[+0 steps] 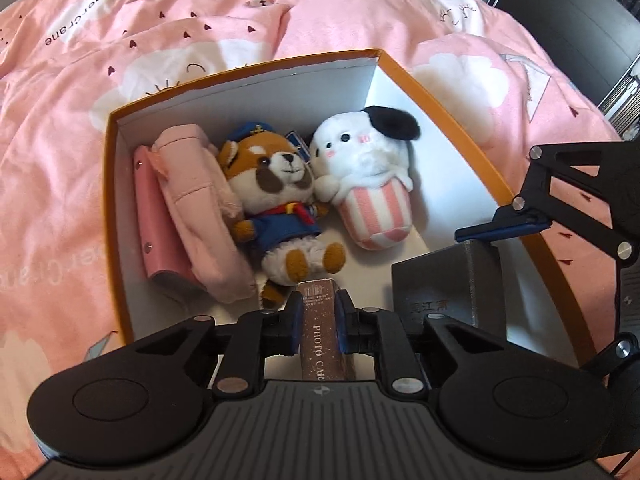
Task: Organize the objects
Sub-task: 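Release the photo-card box with left tool while right tool lays the black box flat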
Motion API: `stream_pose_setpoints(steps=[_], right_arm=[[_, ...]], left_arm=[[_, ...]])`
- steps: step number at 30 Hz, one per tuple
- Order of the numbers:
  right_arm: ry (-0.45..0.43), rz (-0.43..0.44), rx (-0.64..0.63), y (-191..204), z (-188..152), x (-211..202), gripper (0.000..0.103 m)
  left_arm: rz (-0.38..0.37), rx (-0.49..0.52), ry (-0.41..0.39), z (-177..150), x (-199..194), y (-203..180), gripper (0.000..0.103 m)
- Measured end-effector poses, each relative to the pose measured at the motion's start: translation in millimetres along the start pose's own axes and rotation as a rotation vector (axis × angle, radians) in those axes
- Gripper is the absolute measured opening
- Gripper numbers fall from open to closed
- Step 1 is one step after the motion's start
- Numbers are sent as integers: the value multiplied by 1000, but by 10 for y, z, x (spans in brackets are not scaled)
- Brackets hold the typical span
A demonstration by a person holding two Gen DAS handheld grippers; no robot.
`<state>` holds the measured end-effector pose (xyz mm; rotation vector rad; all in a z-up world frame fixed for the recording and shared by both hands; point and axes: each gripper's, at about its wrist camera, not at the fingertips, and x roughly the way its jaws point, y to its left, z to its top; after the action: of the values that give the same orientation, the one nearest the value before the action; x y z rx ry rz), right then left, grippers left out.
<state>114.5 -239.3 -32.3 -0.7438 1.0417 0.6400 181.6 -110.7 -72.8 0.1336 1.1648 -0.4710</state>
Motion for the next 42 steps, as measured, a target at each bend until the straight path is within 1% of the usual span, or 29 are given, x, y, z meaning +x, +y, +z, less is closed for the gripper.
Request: stream_pose_setpoints(steps=[3,4,5,6,9,13,17,20,24,25,29,33,35,37,40,42], right_arm=[[-13,7,3,5,12,3,78],[-19,13,6,4,14,5,78],[-24,21,9,4,15,12,78],[-27,27,11,3,15,23,78],[-25,31,12,-4,31,72,78],[-26,46,5,-6,84,130,78],[-40,62,2,17,175,190,78],[-58,73,-6,54,252,232,78],[-82,91,-23,102,348,282,77],[-90,92,-30,114,369,291,77],[-116,114,-34,127,435,329,77],[-116,135,-71,192,516,384,77],[-98,166,-96,201,534,381,78],[-62,170,-106,188,540,381,78],[24,165,-109,131,543,386,78],[64,138,-119,98,541,387,78]], left_arm=[[72,11,58,-74,122,28,15],[77,26,70,-108,142,32,15],[62,28,78,-125,136,34,13],[34,22,81,-129,104,45,12],[7,6,25,-117,-112,111,12],[-45,-52,-64,-112,-476,286,13],[-63,-121,-160,-166,-779,437,13],[-55,-178,-202,-228,-907,534,15],[8,-218,-209,-276,-910,604,16],[14,-226,-206,-313,-908,628,16],[-3,-269,-196,-436,-873,734,16],[-25,-298,-186,-518,-844,800,17],[-39,-309,-183,-530,-828,820,19],[-44,-311,-182,-539,-813,820,21],[-56,-317,-177,-559,-782,827,22],[-53,-320,-173,-569,-764,834,22]])
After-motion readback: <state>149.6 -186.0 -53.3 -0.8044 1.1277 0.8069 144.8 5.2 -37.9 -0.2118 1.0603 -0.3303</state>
